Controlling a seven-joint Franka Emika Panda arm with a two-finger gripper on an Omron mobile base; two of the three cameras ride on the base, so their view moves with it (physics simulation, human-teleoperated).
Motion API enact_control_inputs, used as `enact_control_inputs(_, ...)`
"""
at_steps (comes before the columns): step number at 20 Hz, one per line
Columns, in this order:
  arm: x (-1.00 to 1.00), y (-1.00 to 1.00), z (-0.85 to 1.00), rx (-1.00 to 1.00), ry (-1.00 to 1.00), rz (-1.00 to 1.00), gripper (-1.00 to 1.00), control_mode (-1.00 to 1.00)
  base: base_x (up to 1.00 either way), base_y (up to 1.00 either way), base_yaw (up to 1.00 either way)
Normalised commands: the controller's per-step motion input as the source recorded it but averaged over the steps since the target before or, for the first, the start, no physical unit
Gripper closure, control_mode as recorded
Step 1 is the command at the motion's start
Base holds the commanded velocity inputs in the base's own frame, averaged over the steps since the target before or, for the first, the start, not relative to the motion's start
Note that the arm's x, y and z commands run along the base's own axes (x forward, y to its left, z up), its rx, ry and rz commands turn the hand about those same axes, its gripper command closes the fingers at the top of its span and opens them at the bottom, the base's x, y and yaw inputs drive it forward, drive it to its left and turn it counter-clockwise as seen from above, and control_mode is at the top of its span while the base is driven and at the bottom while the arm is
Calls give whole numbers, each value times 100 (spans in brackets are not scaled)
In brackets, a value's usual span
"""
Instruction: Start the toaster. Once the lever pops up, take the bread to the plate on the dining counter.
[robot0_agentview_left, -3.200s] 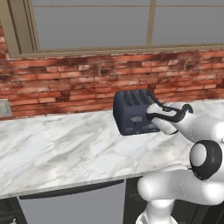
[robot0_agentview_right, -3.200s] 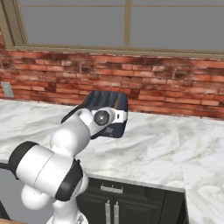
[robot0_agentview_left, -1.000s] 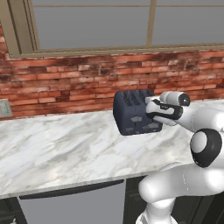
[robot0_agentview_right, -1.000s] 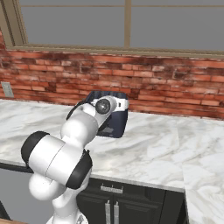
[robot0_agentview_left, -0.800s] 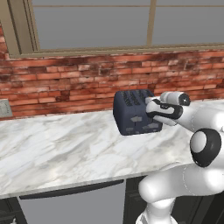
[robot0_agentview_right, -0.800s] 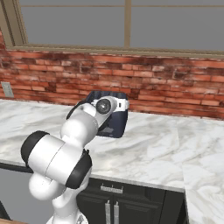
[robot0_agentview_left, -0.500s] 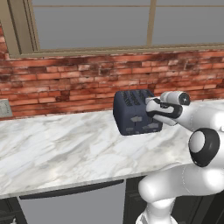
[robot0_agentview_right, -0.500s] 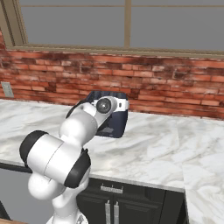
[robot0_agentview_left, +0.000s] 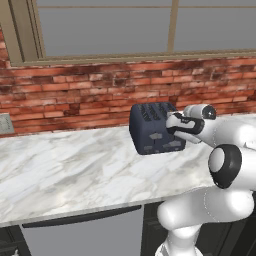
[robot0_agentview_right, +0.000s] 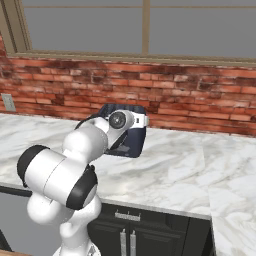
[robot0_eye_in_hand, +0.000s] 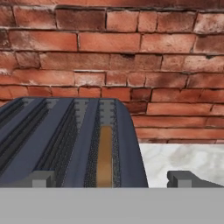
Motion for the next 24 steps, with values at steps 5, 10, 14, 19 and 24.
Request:
enact_control_inputs(5,0,0,0,0,0,-2,-100,-100,0,0,0)
enact_control_inputs(10,7,2,0,0,0,0,-100,-100,0,0,0)
enact_control_inputs(14,9,0,0,0,0,0,-100,-100,0,0,0)
enact_control_inputs(19,1,0,0,0,0,0,-100,-100,0,0,0)
enact_control_inputs(24,0,0,-7,0,0,0,-100,-100,0,0,0)
